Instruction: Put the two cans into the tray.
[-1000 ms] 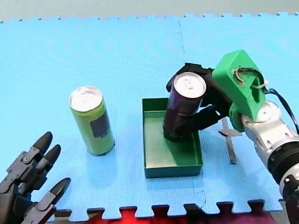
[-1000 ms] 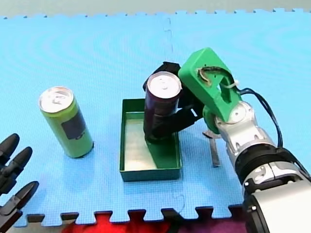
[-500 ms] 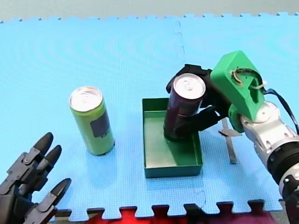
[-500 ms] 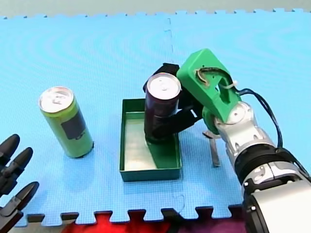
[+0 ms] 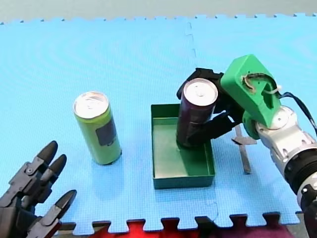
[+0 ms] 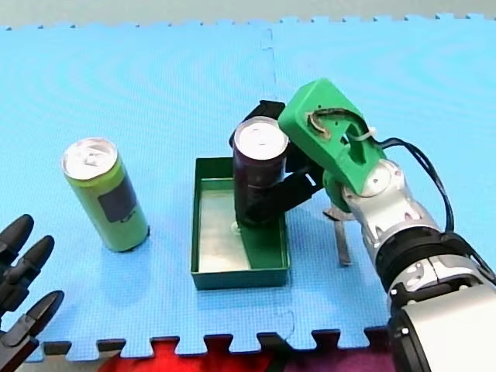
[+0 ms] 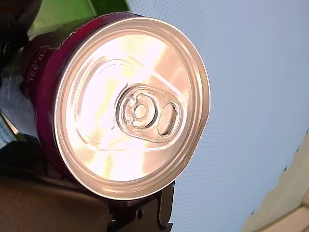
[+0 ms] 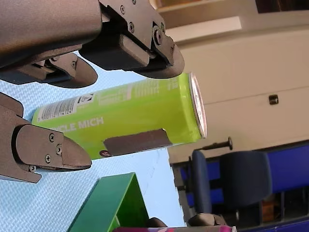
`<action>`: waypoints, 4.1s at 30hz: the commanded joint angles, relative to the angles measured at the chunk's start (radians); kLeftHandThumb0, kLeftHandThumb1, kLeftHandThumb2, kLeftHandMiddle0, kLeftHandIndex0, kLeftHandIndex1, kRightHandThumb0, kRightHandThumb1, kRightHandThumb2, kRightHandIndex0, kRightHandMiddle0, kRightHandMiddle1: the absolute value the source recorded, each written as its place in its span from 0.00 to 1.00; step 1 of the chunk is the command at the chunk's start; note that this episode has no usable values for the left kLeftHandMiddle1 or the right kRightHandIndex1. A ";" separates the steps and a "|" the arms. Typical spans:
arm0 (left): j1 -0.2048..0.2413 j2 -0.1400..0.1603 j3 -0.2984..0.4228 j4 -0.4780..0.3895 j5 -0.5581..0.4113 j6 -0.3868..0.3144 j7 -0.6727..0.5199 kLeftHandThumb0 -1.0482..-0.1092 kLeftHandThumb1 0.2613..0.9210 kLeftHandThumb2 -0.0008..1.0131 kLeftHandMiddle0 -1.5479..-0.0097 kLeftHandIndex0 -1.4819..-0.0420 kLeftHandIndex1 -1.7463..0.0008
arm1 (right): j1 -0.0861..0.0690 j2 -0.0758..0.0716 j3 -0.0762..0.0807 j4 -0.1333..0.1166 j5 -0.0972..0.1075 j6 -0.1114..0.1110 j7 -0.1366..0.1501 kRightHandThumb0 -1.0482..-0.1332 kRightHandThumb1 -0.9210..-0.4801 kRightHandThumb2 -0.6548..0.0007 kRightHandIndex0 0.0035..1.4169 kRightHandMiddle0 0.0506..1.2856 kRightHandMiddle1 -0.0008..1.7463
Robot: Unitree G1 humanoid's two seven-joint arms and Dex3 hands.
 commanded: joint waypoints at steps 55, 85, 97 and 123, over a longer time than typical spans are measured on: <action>0.023 -0.008 -0.003 -0.019 0.015 -0.010 0.025 0.00 1.00 0.22 0.72 0.73 1.00 | 0.036 0.026 0.008 0.006 0.001 -0.011 -0.041 0.48 0.40 1.00 0.44 0.47 0.58; 0.005 -0.010 0.003 0.012 -0.011 -0.036 0.006 0.00 1.00 0.24 0.71 0.72 1.00 | 0.033 0.009 0.037 -0.009 -0.015 -0.024 -0.002 0.30 0.51 1.00 0.40 0.27 0.00; 0.000 -0.009 0.008 0.021 -0.008 -0.042 0.007 0.00 1.00 0.24 0.71 0.71 1.00 | 0.041 -0.004 0.028 -0.006 -0.006 -0.064 0.015 0.18 0.45 0.99 0.37 0.20 0.00; -0.010 -0.006 0.008 0.017 -0.030 -0.042 -0.017 0.00 1.00 0.30 0.71 0.71 1.00 | 0.027 -0.092 0.051 0.000 -0.043 -0.143 0.077 0.03 0.40 0.99 0.29 0.09 0.00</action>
